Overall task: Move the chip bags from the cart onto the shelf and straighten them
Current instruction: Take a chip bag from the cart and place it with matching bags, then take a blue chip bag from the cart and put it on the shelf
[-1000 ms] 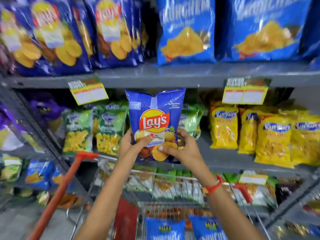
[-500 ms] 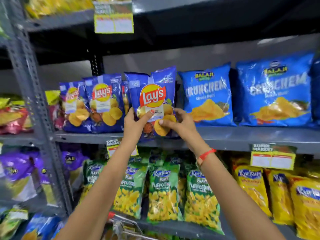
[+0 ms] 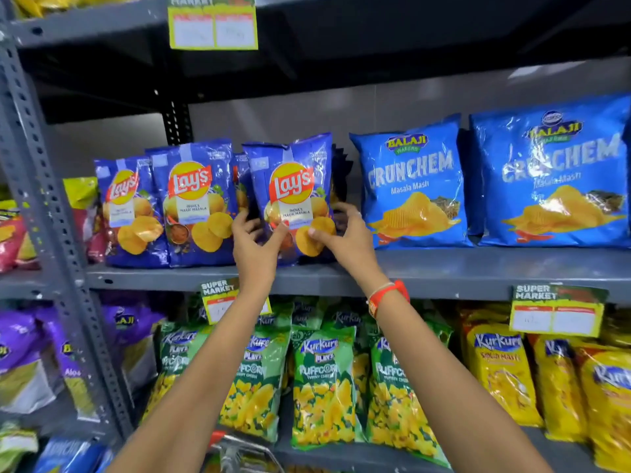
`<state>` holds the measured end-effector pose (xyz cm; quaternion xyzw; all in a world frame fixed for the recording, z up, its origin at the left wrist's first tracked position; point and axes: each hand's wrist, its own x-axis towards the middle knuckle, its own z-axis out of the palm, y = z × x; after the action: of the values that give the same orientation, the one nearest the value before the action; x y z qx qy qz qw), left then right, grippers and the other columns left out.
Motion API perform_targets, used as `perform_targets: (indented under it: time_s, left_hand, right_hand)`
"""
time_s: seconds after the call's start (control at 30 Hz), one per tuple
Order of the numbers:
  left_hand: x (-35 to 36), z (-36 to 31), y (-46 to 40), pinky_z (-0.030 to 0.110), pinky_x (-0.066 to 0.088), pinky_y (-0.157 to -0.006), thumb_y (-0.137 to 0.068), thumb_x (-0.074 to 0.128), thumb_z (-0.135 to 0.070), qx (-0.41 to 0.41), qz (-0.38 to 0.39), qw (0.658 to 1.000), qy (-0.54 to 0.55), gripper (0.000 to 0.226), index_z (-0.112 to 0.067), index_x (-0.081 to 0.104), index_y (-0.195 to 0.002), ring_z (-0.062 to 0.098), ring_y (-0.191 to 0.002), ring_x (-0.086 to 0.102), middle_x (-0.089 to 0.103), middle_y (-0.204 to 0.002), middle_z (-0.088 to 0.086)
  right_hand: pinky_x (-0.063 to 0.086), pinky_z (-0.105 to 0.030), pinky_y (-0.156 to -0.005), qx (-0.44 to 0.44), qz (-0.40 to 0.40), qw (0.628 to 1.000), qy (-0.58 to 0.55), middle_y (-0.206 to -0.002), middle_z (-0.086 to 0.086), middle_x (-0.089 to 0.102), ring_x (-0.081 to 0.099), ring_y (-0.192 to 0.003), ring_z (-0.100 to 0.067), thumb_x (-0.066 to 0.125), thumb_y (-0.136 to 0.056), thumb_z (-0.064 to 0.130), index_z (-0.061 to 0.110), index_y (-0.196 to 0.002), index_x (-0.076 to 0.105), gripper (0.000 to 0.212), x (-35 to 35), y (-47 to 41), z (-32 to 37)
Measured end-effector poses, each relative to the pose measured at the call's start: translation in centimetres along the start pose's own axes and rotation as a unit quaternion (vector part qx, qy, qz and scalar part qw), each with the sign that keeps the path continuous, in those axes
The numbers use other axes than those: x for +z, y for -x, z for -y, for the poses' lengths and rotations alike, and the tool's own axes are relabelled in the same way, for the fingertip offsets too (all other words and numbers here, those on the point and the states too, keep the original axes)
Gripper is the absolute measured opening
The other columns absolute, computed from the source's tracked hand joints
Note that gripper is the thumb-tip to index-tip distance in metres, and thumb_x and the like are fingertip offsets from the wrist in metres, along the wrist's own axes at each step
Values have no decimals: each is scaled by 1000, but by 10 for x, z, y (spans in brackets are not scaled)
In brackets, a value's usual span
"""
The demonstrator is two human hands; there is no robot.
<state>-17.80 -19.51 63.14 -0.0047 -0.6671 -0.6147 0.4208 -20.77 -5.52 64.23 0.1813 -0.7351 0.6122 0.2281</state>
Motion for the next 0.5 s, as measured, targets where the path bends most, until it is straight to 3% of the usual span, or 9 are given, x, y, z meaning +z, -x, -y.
perform_targets:
  time_s: [0.13, 0.3, 0.4, 0.5]
  left_hand:
    - [-11, 0, 34, 21, 42, -93, -84, 64, -25, 67, -59, 996, 15, 59, -14, 37, -136, 14, -117, 51, 51, -131, 8]
    - [-21, 27, 107, 19, 45, -81, -87, 55, -18, 115, -71, 990, 33, 36, -29, 47, -120, 5, -96, 55, 56, -113, -4]
    - [-27, 66, 166, 13, 42, -75, -88, 52, -13, 65, -41, 997, 9, 33, -31, 49, -114, -3, -83, 54, 54, -102, -11]
    - [-32, 125, 234, 12, 42, -78, -90, 51, -10, -40, 1, 999, -21, 27, -23, 51, -114, -1, -86, 54, 54, -98, -6]
  right_hand:
    - [42, -16, -92, -89, -86, 992, 14, -117, 2, 57, 52, -107, -8, 75, -74, 17, 11, -129, 49, 61, -12, 41, 2]
    - [54, -19, -87, -98, -99, 989, -44, -104, 12, 58, 57, -101, 2, 65, -79, 10, 30, -113, 53, 41, -19, 116, -31]
    - [55, -18, -80, -8, -71, 997, -29, -98, 11, 60, 59, -95, 2, 62, -77, 8, 29, -108, 55, 38, -21, 168, -86]
    - [54, -24, -81, 138, -8, 990, 18, -104, 1, 64, 63, -99, -15, 63, -78, 4, 13, -113, 60, 36, -22, 229, -164]
